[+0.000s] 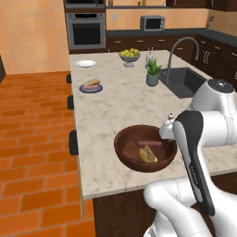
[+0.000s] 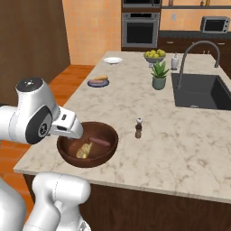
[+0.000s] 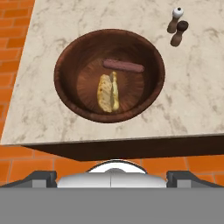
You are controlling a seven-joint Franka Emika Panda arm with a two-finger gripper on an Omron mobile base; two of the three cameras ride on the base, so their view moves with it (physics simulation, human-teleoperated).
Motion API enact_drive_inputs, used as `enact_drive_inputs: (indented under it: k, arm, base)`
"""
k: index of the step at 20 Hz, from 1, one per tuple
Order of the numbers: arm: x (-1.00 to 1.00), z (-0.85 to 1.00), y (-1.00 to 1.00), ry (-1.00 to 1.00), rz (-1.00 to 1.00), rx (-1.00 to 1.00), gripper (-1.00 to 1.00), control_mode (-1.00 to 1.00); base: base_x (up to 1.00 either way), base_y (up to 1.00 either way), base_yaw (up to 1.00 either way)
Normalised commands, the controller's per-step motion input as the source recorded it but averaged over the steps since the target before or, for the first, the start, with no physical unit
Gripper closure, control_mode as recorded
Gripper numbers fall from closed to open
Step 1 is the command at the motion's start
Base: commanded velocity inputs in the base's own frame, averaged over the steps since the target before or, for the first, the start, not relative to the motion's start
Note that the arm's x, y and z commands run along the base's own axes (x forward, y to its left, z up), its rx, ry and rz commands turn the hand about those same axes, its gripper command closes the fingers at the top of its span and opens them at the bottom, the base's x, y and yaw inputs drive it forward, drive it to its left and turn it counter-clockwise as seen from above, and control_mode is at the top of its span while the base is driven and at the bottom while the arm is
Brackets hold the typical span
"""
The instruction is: Place one bun and one sausage from the bowl on each plate.
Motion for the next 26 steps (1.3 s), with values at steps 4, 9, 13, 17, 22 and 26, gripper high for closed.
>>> enact_drive_inputs:
  k: [4, 9, 13, 17, 22, 26]
  arm:
    - [0.66, -0.38, -0.12, 0.0, 0.0, 0.0, -1.0, -1.0]
    - [0.55, -0.54, 0.0, 0.0, 0.0, 0.0, -1.0, -1.0]
    - [0.49, -0.48, 0.0, 0.0, 0.0, 0.0, -1.0, -1.0]
    - [0.38, -0.36, 0.0, 0.0, 0.0, 0.0, -1.0, -1.0]
    - [0.33, -0.33, 0.0, 0.0, 0.0, 0.0, -1.0, -1.0]
    - [0.31, -0.2, 0.0, 0.02, 0.0, 0.0, -1.0, -1.0]
  base:
    - [0.0, 0.0, 0.0]
    - [0.0, 0.0, 0.0]
    - [0.0, 0.0, 0.0]
    - [0.0, 0.0, 0.0]
    - [0.0, 0.0, 0.0]
    - [0.0, 0.0, 0.0]
